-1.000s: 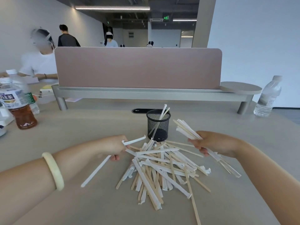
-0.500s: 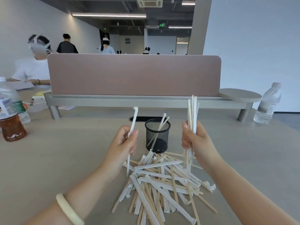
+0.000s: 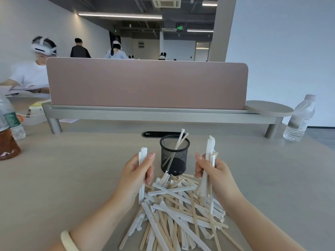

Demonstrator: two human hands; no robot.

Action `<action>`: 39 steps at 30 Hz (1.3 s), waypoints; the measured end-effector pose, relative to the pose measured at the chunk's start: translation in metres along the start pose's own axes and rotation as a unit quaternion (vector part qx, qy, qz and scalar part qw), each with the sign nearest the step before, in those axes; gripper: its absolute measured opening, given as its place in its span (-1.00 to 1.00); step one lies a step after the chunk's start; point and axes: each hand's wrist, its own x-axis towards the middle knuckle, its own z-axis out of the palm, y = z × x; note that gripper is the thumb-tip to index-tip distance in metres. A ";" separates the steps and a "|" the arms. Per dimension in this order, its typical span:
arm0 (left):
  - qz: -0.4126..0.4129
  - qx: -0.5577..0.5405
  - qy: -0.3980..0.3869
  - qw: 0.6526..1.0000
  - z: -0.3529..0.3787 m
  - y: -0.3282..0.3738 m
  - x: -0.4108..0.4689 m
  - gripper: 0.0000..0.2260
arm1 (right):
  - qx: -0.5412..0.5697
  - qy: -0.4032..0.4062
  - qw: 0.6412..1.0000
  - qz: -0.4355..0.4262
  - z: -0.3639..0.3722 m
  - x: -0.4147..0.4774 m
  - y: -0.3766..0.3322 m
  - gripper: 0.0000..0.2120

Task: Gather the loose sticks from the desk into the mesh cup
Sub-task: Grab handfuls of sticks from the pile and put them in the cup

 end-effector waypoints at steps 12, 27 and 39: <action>0.078 0.192 -0.009 0.978 -0.023 -0.019 0.012 -0.60 | -0.208 0.055 0.976 -0.037 -0.018 0.011 -0.017 -0.56; 0.054 0.211 0.014 0.976 -0.030 -0.021 0.018 -0.66 | -0.088 0.170 0.982 0.006 0.027 0.125 -0.035 -0.63; 0.020 0.134 0.065 0.989 -0.031 -0.005 0.024 -0.66 | -0.191 0.068 0.971 -0.125 0.019 0.104 -0.015 -0.60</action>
